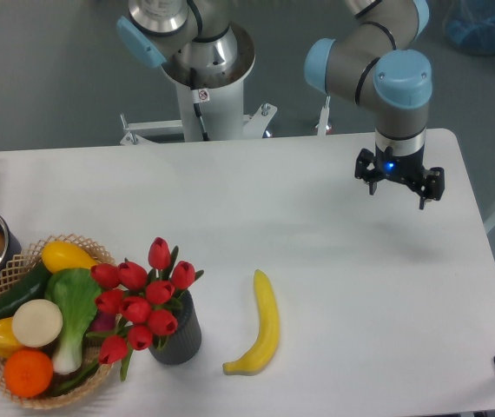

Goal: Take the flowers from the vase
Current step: 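Move the open gripper from its start pose toward the tulip vase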

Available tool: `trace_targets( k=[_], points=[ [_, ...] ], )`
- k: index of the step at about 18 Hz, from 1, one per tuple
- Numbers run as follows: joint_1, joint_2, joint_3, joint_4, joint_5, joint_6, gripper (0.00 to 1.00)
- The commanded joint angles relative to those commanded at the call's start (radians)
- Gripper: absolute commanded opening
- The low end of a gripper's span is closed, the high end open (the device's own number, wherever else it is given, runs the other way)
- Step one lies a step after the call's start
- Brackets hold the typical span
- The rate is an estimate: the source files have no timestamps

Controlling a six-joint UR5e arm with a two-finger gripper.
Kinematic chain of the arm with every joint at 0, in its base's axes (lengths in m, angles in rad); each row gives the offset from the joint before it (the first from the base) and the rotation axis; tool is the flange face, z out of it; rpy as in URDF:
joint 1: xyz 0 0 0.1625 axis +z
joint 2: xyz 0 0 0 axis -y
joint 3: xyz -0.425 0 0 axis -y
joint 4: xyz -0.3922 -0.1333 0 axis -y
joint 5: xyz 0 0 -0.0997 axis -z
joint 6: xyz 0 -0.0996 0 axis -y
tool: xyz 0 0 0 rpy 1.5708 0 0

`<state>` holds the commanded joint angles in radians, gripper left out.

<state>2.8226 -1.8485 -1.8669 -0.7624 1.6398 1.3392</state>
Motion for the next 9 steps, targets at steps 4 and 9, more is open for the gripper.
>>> trace_targets(
  k=[4, 9],
  points=[
    [-0.025, 0.002, 0.0, 0.002, -0.005, -0.012, 1.0],
    [-0.043, 0.0, -0.015, 0.005, -0.025, -0.025, 1.0]
  ],
)
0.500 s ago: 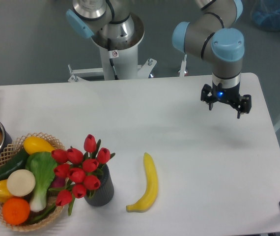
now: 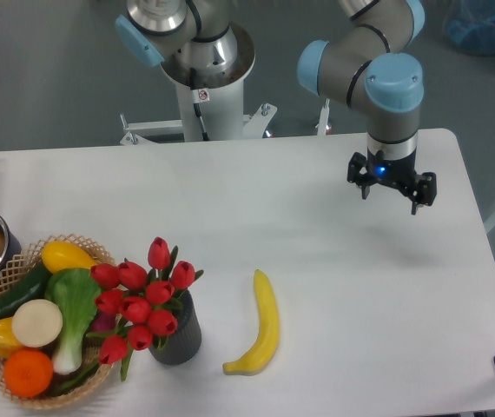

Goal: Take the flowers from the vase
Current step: 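Move the open gripper from its start pose toward the tulip vase, then swing the gripper over and lower it to the red tulip stems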

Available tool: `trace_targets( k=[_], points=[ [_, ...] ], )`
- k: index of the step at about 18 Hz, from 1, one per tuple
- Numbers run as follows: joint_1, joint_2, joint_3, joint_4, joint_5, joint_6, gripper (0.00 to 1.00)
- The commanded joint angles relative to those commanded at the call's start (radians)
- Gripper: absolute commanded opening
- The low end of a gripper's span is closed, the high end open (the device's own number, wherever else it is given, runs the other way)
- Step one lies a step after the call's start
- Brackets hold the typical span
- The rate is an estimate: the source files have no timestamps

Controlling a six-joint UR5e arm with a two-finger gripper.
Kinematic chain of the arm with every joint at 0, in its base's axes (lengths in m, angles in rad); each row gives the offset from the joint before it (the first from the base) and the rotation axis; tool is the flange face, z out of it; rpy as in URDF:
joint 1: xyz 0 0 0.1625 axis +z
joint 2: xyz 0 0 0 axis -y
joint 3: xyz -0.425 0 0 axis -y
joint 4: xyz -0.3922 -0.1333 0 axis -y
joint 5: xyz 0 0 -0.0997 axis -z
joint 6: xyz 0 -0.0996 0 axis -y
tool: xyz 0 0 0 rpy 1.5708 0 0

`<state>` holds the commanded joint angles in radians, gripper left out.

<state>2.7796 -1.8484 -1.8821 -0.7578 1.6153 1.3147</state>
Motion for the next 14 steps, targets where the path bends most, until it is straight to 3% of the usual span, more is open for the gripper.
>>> trace_targets(
  k=[8, 14],
  points=[
    [-0.014, 0.0, -0.025, 0.005, -0.106, -0.011, 1.0],
    [-0.012, 0.005, -0.025, 0.006, -0.417, -0.109, 1.0]
  ],
)
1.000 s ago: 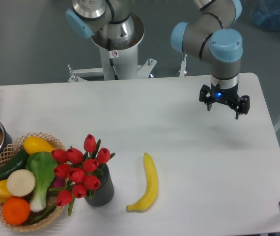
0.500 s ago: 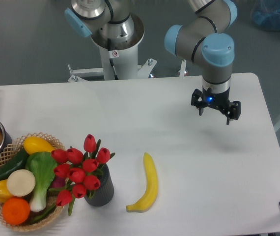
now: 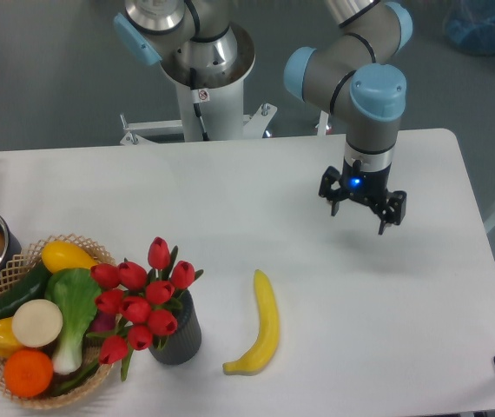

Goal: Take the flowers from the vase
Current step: 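Swing the gripper over and lower it to the red tulip stems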

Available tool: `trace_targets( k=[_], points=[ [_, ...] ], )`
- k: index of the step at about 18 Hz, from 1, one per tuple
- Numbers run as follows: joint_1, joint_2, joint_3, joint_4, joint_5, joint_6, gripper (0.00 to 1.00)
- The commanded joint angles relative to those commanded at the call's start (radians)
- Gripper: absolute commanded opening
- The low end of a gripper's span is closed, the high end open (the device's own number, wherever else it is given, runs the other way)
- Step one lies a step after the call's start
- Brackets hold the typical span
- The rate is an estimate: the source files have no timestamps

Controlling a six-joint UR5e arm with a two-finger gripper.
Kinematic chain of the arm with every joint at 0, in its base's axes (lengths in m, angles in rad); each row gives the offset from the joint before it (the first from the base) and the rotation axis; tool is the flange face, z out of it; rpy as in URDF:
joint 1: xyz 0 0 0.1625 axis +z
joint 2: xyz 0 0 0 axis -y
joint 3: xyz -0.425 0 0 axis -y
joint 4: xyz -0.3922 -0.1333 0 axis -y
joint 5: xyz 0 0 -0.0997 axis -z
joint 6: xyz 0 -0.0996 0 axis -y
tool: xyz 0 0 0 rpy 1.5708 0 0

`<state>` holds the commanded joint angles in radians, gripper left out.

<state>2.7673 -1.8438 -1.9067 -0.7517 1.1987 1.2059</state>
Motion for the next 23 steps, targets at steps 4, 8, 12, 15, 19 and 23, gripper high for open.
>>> trace_targets(
  k=[4, 8, 12, 15, 19, 23],
  points=[
    [-0.002, -0.002, -0.002, -0.002, -0.262, -0.035, 1.0],
    [-0.049, 0.0, -0.043, 0.0, -0.444, -0.062, 1.0],
    [-0.081, -0.012, -0.046, -0.002, -0.709, -0.062, 1.0],
    [-0.094, -0.014, -0.054, -0.002, -0.832, -0.088, 1.0],
    [-0.15, -0.035, -0.032, 0.0, -0.866, -0.083, 1.0],
    [-0.21, -0.095, 0.041, 0.0, -0.866, -0.082, 1.0]
  ],
)
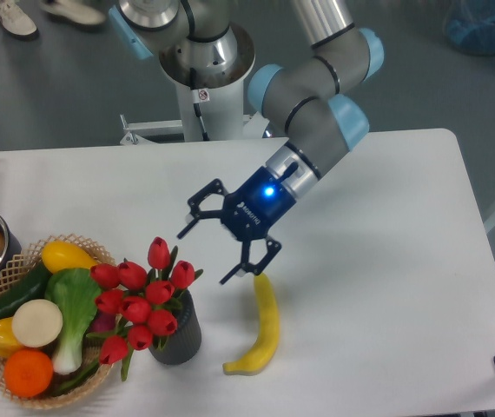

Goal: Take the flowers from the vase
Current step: 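Swing the gripper over and lower it to the red tulip stems, then close the gripper around the tulip stems above the black vase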

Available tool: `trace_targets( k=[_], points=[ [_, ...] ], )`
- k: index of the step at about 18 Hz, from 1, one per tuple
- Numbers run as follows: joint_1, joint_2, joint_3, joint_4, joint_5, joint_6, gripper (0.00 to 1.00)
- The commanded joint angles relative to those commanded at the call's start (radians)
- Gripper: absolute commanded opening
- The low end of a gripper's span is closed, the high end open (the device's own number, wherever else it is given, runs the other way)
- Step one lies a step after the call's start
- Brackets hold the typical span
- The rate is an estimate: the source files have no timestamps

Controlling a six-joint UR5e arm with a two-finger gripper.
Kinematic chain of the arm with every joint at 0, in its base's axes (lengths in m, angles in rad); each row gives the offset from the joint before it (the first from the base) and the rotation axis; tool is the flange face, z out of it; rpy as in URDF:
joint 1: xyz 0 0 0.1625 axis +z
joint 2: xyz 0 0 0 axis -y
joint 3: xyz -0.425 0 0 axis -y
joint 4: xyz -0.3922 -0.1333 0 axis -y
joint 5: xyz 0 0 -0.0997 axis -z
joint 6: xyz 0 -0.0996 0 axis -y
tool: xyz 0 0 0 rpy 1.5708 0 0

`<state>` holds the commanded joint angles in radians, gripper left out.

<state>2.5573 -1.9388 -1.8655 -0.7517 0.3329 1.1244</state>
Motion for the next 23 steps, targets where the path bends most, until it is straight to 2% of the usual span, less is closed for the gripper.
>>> trace_targets(
  k=[3, 9, 10, 11, 14, 18, 20, 23],
  points=[
    [-0.032, -0.032, 0.026, 0.014, 0.0, 0.0, 1.0],
    [-0.04, -0.054, 0.04, 0.029, 0.0, 0.008, 1.0],
    [-0.049, -0.054, 0.046, 0.029, 0.0, 0.009, 0.96],
    [-0.058, -0.054, 0.048, 0.029, 0.0, 0.009, 0.88],
    [-0.062, -0.063, 0.055, 0.029, 0.002, 0.009, 0.46],
    [-0.06, -0.075, 0.094, 0.028, 0.005, 0.009, 0.07],
    [-0.052, -0.075, 0.104, 0.028, 0.003, 0.009, 0.0],
    [-0.043, -0.069, 0.108, 0.028, 0.003, 0.008, 0.0]
  ],
)
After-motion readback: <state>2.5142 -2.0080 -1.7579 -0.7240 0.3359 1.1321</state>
